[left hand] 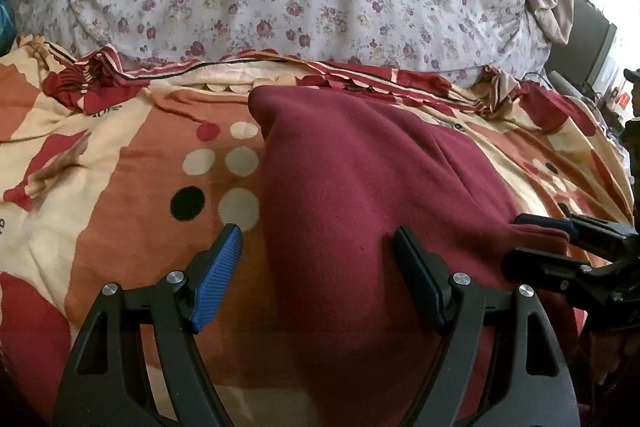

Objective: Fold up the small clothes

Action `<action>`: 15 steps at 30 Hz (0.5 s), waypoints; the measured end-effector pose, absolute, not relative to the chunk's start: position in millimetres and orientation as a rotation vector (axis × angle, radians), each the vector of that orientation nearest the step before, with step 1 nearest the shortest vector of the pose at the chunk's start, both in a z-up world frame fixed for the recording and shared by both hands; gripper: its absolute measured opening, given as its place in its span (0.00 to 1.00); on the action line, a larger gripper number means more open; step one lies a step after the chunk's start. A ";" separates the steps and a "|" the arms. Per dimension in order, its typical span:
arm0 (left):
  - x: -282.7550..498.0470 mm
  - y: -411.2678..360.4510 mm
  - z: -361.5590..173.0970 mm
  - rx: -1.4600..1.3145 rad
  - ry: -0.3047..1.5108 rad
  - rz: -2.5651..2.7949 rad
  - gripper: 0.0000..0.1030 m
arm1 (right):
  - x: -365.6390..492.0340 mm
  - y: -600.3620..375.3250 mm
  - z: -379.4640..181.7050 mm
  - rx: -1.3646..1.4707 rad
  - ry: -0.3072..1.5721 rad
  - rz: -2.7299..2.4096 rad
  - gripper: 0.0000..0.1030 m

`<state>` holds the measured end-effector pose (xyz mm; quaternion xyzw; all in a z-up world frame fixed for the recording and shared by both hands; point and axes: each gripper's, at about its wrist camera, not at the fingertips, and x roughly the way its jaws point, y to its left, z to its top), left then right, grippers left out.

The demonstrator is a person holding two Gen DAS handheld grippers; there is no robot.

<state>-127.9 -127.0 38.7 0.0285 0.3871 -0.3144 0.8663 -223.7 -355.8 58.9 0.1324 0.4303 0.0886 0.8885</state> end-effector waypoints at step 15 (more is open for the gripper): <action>-130.6 -123.3 48.8 0.035 0.788 -0.678 0.76 | -233.6 -378.4 73.8 0.380 0.860 0.158 0.70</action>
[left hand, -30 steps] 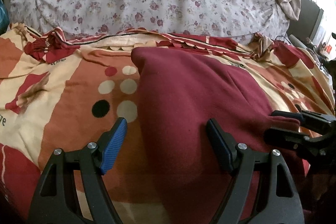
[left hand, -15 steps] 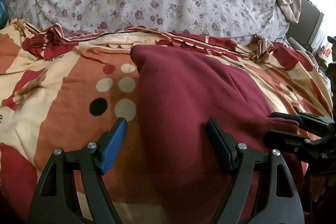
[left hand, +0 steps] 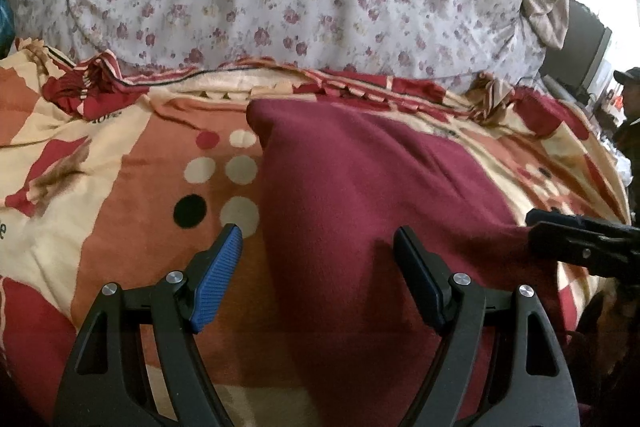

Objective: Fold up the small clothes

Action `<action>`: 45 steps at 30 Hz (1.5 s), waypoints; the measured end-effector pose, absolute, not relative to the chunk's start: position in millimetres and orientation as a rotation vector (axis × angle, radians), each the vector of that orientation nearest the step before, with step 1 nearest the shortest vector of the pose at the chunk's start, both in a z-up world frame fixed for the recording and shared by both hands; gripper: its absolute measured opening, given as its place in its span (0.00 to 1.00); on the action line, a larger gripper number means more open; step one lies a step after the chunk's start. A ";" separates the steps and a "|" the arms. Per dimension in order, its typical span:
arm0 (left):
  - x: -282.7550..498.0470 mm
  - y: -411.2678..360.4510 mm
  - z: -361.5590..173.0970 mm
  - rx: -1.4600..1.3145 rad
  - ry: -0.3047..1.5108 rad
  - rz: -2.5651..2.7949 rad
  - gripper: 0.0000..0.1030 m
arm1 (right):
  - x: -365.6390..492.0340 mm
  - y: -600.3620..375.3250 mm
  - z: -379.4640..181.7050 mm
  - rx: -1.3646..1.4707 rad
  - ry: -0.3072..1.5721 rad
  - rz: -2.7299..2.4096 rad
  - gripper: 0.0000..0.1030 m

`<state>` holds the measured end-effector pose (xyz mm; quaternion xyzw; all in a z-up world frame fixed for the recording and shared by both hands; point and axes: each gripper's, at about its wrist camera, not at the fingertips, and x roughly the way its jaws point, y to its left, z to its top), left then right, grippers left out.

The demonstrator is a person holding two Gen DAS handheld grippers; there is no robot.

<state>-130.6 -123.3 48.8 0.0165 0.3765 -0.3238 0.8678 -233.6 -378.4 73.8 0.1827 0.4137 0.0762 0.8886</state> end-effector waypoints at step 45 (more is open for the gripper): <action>-148.4 -105.0 86.3 -0.168 0.749 -0.948 0.82 | -237.9 -370.8 72.5 0.413 0.883 0.180 0.72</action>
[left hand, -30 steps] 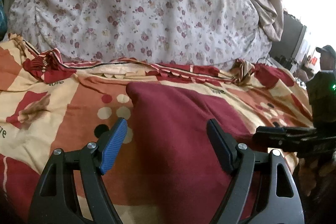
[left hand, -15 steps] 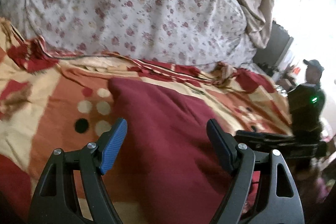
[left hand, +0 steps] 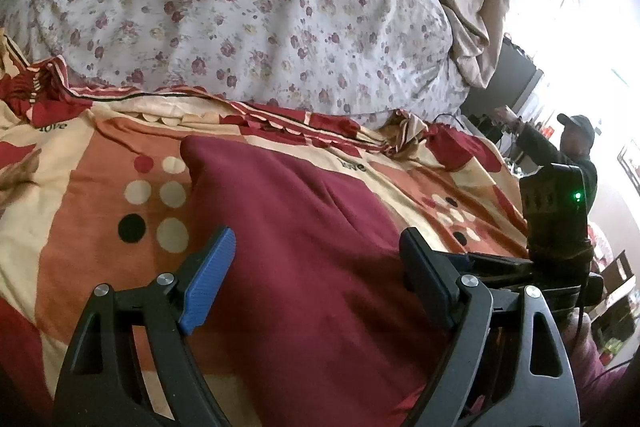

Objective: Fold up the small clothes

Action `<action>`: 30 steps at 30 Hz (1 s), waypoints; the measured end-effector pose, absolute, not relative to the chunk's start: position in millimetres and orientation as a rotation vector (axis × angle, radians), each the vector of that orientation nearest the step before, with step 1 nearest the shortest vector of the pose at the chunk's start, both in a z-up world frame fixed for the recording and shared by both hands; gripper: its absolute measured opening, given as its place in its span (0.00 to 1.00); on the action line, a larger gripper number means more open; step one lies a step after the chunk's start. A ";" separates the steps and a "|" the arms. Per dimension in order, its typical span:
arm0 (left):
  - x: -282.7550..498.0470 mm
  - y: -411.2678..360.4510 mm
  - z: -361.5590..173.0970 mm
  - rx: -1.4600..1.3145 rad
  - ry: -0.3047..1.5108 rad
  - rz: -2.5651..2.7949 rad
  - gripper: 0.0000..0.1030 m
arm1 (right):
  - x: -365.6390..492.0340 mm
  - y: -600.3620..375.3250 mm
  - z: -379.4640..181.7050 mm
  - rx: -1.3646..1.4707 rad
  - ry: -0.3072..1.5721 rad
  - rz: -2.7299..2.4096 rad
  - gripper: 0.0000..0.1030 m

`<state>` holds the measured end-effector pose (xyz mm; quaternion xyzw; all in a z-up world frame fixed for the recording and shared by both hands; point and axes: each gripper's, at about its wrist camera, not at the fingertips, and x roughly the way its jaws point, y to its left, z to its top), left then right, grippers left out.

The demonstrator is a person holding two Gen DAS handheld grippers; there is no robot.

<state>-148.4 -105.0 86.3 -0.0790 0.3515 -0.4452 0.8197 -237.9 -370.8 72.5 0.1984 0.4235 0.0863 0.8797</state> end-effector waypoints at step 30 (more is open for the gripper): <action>-143.8 -102.2 85.2 -0.159 0.746 -0.939 0.82 | -238.3 -360.4 67.2 0.417 0.888 0.176 0.77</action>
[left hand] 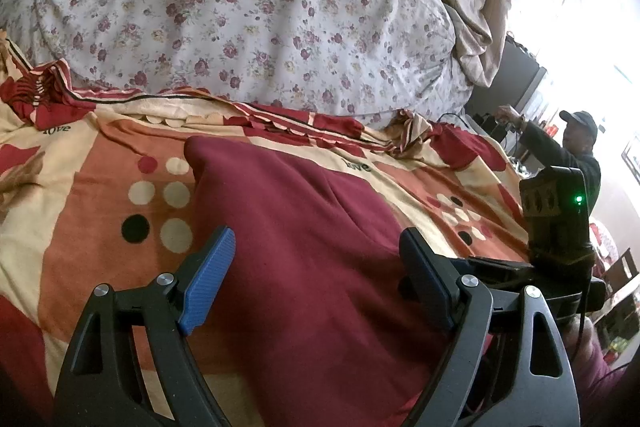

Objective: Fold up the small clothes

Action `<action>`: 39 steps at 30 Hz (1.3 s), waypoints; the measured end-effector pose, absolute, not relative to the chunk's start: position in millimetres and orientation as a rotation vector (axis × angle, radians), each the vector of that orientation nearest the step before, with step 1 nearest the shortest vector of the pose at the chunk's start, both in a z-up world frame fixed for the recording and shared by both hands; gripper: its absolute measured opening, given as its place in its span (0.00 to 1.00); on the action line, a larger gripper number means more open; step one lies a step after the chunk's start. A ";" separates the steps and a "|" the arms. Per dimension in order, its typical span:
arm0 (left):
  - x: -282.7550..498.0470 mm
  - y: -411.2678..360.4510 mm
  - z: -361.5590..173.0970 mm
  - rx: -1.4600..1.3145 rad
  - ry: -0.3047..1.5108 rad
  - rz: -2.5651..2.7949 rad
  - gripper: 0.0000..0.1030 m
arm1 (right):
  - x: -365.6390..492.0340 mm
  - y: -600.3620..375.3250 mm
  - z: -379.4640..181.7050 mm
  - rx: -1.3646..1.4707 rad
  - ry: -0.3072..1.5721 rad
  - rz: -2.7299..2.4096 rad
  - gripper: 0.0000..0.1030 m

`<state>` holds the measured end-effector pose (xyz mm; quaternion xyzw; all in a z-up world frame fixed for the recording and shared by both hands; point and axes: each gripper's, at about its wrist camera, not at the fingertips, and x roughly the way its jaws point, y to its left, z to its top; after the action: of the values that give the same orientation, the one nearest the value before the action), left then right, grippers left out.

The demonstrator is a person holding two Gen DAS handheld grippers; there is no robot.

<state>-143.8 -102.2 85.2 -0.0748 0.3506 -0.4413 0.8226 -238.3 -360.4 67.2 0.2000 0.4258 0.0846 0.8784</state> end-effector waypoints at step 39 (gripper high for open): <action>-153.3 -102.3 75.3 -0.084 0.792 -0.849 0.82 | -255.6 -386.0 73.9 0.389 0.908 0.061 0.77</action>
<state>-153.3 -102.3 75.3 -0.0395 0.3742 -0.4008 0.8354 -255.6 -386.0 73.9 0.1867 0.4359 0.0291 0.8800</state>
